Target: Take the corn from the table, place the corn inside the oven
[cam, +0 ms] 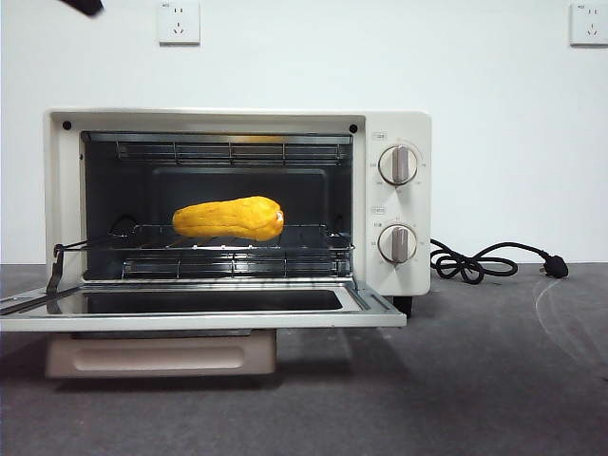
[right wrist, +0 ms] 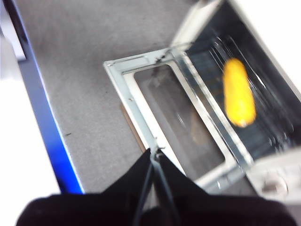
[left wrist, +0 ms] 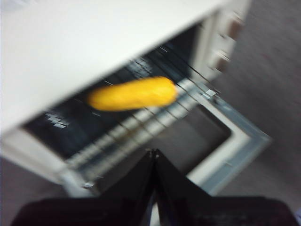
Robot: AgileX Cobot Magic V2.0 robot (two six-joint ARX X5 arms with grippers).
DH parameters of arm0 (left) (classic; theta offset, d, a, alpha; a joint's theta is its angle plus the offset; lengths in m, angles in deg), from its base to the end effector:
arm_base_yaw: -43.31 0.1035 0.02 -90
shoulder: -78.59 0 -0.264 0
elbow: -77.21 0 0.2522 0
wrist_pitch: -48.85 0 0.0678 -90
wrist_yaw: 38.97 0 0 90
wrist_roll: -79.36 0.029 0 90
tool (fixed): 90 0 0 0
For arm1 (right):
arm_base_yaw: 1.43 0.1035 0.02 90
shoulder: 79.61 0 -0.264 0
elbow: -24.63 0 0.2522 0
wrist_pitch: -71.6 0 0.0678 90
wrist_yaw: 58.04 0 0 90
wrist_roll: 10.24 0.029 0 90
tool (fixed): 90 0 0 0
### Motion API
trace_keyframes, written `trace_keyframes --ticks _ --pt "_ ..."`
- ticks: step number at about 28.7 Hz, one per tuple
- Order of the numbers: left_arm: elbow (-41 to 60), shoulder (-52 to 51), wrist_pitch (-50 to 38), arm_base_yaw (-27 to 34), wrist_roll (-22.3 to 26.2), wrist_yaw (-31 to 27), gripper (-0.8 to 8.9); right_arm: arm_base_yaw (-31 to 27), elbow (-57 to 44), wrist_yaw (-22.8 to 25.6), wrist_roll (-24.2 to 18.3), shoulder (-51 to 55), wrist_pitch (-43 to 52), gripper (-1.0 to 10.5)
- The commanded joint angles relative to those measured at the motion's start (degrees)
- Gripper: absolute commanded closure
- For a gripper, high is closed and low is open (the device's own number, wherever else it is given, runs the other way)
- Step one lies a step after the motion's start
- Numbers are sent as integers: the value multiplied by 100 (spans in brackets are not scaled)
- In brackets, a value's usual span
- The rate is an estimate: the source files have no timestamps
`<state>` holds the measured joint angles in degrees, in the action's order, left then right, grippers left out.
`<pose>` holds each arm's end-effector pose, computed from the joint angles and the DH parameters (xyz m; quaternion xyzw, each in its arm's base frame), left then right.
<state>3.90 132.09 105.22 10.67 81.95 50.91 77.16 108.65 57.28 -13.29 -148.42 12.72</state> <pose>0.1499 -0.0960 0.3435 0.1090 0.2948 -0.2726 0.9093 0.0588 0.2288 0.3509 -0.3149 0.2181 0.4221 0.8217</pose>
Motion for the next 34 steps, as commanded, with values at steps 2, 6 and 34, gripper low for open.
trace_keyframes --ticks 2,6,34 --pt "22 225 208 577 98 981 820 -682 -33 -748 455 522 -256 957" --pt "26 245 393 1486 94 1690 820 -2157 -33 -2618 474 833 -328 957" --pt "1744 1545 -33 4124 98 2756 821 -5056 -33 -5466 -616 -155 -638 957"
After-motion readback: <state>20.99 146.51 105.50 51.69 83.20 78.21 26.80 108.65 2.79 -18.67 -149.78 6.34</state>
